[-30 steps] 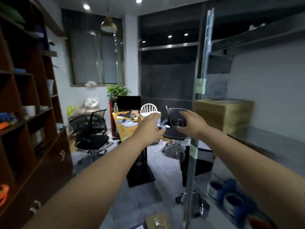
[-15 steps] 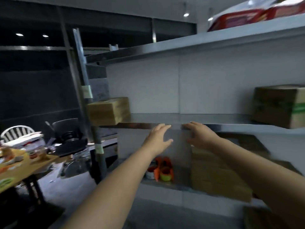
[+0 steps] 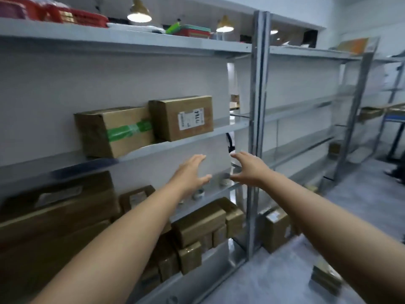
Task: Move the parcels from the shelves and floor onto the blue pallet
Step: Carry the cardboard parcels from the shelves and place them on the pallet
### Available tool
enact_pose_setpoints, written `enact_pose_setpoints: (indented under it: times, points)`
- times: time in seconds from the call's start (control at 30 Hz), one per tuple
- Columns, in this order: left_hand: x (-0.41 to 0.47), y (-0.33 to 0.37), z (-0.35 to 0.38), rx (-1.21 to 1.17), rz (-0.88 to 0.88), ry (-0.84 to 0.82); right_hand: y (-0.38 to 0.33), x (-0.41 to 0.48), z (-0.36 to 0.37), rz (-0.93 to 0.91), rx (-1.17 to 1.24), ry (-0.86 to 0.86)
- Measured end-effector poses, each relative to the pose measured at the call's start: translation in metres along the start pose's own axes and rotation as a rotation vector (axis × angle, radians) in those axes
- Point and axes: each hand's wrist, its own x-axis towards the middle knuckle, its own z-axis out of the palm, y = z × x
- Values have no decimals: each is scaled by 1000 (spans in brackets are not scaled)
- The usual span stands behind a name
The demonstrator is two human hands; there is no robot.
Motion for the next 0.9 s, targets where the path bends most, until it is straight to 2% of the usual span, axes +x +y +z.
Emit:
enact_pose_setpoints:
  times: [0.17, 0.33, 0.57, 0.9]
  points:
    - [76, 97, 97, -71, 183, -139, 143, -27, -31, 197, -30, 48]
    - [126, 157, 169, -65, 294, -216, 251, -53, -54, 380, -24, 63]
    - [180, 199, 264, -109, 389, -315, 345, -62, -38, 581, 19, 64]
    - [326, 226, 388, -191, 480, -424, 472, 26, -13, 776, 53, 40]
